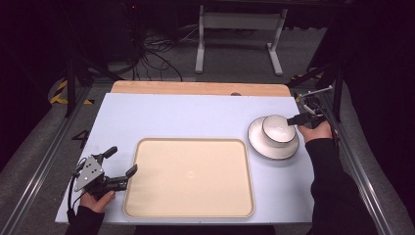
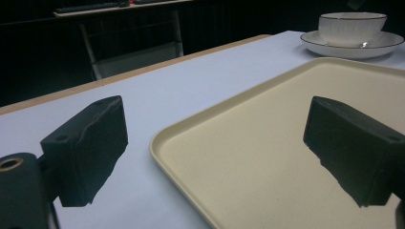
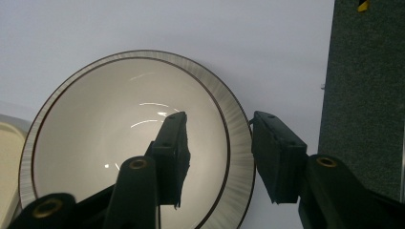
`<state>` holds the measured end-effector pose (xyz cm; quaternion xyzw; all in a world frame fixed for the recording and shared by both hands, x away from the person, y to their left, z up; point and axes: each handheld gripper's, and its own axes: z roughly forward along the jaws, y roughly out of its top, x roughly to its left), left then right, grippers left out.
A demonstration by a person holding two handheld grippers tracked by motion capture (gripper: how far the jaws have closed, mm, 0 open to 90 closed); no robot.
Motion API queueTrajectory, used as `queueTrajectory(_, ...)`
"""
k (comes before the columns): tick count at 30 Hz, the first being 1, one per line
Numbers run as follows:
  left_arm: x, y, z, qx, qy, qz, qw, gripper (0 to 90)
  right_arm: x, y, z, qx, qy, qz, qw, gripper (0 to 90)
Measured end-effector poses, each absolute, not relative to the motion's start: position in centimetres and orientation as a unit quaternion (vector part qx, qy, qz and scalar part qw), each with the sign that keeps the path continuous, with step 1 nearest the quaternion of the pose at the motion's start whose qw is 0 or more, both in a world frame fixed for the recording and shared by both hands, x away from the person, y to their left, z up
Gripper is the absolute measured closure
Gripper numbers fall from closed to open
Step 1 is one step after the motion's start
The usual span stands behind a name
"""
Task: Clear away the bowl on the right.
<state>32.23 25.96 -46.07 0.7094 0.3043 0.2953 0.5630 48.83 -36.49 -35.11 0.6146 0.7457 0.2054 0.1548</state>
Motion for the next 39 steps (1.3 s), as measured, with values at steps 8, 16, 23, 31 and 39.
queueTrajectory(8,32.2,26.0,-46.1,0.709,0.304,0.295,0.563,8.4,49.6,-36.2,-36.4,0.616,0.752,0.187,0.14,56.9)
queueTrajectory(16,32.2,26.0,-46.1,0.709,0.304,0.295,0.563,8.4,50.3,-36.5,-37.3,0.625,0.751,0.174,0.123,58.1)
queueTrajectory(23,32.2,26.0,-46.1,0.709,0.304,0.295,0.563,8.4,50.7,-36.8,-38.1,0.63,0.752,0.166,0.097,67.2)
queueTrajectory(31,32.2,26.0,-46.1,0.709,0.305,0.296,0.563,8.4,51.0,-36.6,-38.8,0.633,0.755,0.153,0.08,79.9)
queueTrajectory(39,32.2,26.0,-46.1,0.709,0.305,0.296,0.563,8.4,50.9,-36.7,-38.5,0.635,0.753,0.161,0.071,82.8)
